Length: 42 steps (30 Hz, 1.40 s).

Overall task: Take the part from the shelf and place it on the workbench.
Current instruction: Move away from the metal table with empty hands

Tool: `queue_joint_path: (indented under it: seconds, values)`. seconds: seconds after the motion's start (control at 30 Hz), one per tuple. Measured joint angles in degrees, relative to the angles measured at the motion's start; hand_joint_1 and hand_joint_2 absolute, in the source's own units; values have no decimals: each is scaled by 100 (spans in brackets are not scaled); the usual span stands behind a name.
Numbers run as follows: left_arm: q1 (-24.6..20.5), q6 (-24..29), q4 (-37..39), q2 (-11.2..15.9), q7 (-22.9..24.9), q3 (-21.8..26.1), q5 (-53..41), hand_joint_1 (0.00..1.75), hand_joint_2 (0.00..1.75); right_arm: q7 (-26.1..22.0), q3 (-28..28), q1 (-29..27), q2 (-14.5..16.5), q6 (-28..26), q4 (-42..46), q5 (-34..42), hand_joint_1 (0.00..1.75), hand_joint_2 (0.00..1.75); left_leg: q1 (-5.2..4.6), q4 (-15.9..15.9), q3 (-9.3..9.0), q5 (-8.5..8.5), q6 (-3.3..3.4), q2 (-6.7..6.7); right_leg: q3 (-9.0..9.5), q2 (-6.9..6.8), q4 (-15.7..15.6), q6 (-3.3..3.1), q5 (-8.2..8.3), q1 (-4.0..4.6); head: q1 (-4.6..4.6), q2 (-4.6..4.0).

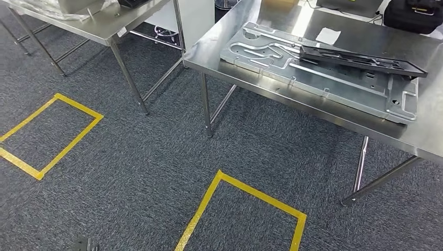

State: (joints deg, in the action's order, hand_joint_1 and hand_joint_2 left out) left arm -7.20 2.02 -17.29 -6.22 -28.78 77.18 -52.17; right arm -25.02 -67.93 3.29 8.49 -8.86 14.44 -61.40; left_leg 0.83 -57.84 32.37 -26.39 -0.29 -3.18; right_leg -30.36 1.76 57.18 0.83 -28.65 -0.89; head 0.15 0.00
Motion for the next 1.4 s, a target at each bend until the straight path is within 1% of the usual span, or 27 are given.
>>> queue_joint_path:
  seconds: [0.07, 0.17, 0.2, 0.23, 0.27, 0.33, 0.4, 0.5, 0.57, 0.6, 0.67, 0.7, 0.73, 0.77, 0.8, 0.83, 0.9, 0.97, 1.03, 1.07, 1.13, 1.2, 1.23, 1.27, 1.3, 1.33, 1.4]
  values:
    - [34, -8, 1, 46, 15, 0, 5, 0, 0, -14, -18, 16, 1, -2, -1, 3, 0, 0, 0, -171, 77, -128, -50, 69, 25, -89, -53, -97, 30, -20, -26, 0]
    - [50, -19, 14, 65, 31, -1, 3, 0, 0, -22, -52, 21, 2, -4, -3, 12, 0, 0, 9, -1202, 542, -663, -91, 238, 26, -236, -68, -179, 34, 5, -75, 0]
    - [58, -21, 20, 69, 41, -2, 1, 0, 0, -20, -63, 21, 2, -5, -3, 11, 0, 0, 14, -1519, 682, -772, -101, 255, 22, -279, -56, -187, 28, 21, -77, 0]
    - [67, -18, 25, 76, 67, -2, -1, 0, 0, -3, -72, 23, 2, -9, -4, -5, 0, 0, 16, -1650, 733, -775, -105, 266, 19, -316, -43, -193, 19, 34, -77, 0]
    - [76, -14, 31, 93, 108, -3, -7, 0, 0, 32, -78, 27, 2, -18, -6, -35, 0, 0, 17, -1553, 672, -671, -101, 277, 21, -347, -27, -194, 9, 43, -78, 0]
    - [79, -19, 48, 151, 218, -24, -90, 0, 0, 175, -79, 37, 2, -49, -21, -142, 0, 0, 12, -825, 290, -317, -70, 363, 31, -403, 11, -175, -23, 53, -78, 0]
    - [60, -77, 73, 230, 303, -91, -226, 0, 0, 368, -72, 43, 3, -81, -44, -252, 0, 0, -20, -214, -11, -141, -20, 467, 26, -451, 55, -124, -55, 82, -74, 0]
    - [50, -178, 108, 335, 391, -213, -392, 0, 0, 658, -29, 56, 4, -120, -69, -426, 0, 0, -41, -78, -46, -119, 66, 436, 17, -514, 59, -41, -60, 104, -65, 0]
    - [56, -189, 131, 370, 454, -317, -559, 0, 0, 839, 31, 59, 4, -156, -85, -568, 0, 0, -22, -25, -51, -73, 141, 387, -23, -439, 173, 21, -165, 84, -51, 0]
    - [55, -189, 142, 375, 490, -386, -657, 0, 0, 921, 61, 56, 4, -176, -94, -640, 0, 0, -8, 1, -52, -50, 175, 366, -112, -364, 373, 49, -305, 70, -37, 0]
    - [64, -189, 164, 379, 581, -538, -835, 0, 0, 1035, 129, 45, 6, -209, -113, -786, 0, 0, -8, 10, -28, -32, 204, 321, -441, -240, 1063, 90, -681, 44, -8, 0]
    - [81, -186, 179, 379, 620, -607, -896, 0, 0, 1058, 166, 37, 6, -220, -122, -844, 0, 0, -11, 8, -18, -29, 207, 291, -611, -221, 1407, 103, -810, 35, -6, 0]
    - [105, -181, 194, 379, 648, -667, -940, 0, 0, 1058, 200, 27, 5, -231, -130, -887, 0, 0, -13, 4, -14, -28, 208, 258, -713, -214, 1603, 111, -834, 28, -6, 0]
    - [133, -176, 211, 378, 652, -713, -968, 0, 0, 1040, 230, 16, 5, -246, -135, -918, 0, 0, -14, -1, -16, -28, 207, 221, -711, -207, 1589, 112, -740, 22, -5, 0]
    - [160, -171, 227, 375, 624, -747, -973, 0, 0, 1014, 253, 6, 4, -271, -138, -943, 0, 0, -14, -8, -22, -30, 203, 179, -600, -191, 1347, 102, -548, 18, -4, 0]
    - [179, -169, 243, 372, 567, -772, -956, 0, 0, 981, 277, -3, 3, -306, -139, -967, 0, 0, -13, -16, -27, -33, 196, 136, -409, -145, 946, 81, -318, 15, -3, 0]
    - [194, -172, 271, 366, 410, -800, -887, 0, 0, 926, 331, -13, -3, -388, -139, -1015, 0, 0, -24, -34, -17, -33, 147, 60, -94, -7, 255, 34, -55, 20, -3, 0]
    - [199, -177, 284, 367, 328, -808, -839, 0, 0, 882, 377, -15, -9, -459, -139, -1050, 0, 0, -24, -26, 4, -14, 70, -4, -16, 42, 51, -2, -34, 39, -7, 0]
    - [217, -183, 296, 369, 391, -816, -847, 0, 0, 818, 413, -13, -15, -532, -139, -1070, 0, 0, -15, -22, 15, -9, -2, -38, -6, -34, 9, -64, 3, 32, -10, 0]
    - [226, -187, 307, 370, 457, -821, -869, 0, 0, 782, 429, -15, -20, -571, -139, -1073, 0, 0, -16, -88, 43, -61, -27, -1, 7, -72, -22, -106, 22, 21, -16, 0]
    - [232, -200, 327, 375, 606, -829, -910, 0, 0, 722, 451, -26, -48, -632, -139, -1076, 0, 0, -13, -574, 257, -365, -59, 139, 22, -166, -67, -174, 50, 11, -45, 0]
    - [228, -243, 339, 381, 689, -833, -914, 0, 0, 699, 459, -37, -101, -667, -139, -1095, 0, 0, -10, -1328, 600, -727, -89, 229, 11, -256, -57, -202, 44, 31, -64, 0]
    - [230, -271, 343, 384, 693, -833, -908, 0, 0, 704, 465, -39, -129, -676, -139, -1117, 0, 0, -7, -1570, 704, -792, -102, 246, 8, -302, -46, -207, 38, 39, -64, 0]
    - [232, -293, 348, 386, 675, -833, -904, 0, 0, 718, 474, -39, -155, -681, -139, -1146, 0, 0, -5, -1610, 712, -749, -109, 262, 6, -347, -33, -208, 29, 44, -64, 0]
    - [228, -310, 350, 390, 641, -833, -905, 0, 0, 739, 483, -38, -174, -682, -139, -1171, 0, 0, -2, -1423, 607, -607, -111, 287, 8, -389, -18, -203, 17, 46, -65, 0]
    - [214, -322, 351, 393, 607, -836, -916, 0, 0, 773, 492, -35, -185, -675, -139, -1196, 0, 0, -1, -1054, 407, -411, -104, 338, 15, -434, -1, -190, 0, 47, -65, 0]
    - [157, -328, 352, 398, 599, -853, -970, 0, 0, 847, 511, -33, -193, -638, -139, -1248, 0, 0, -28, -333, 39, -173, -59, 484, 23, -513, 37, -139, -40, 74, -62, 0]
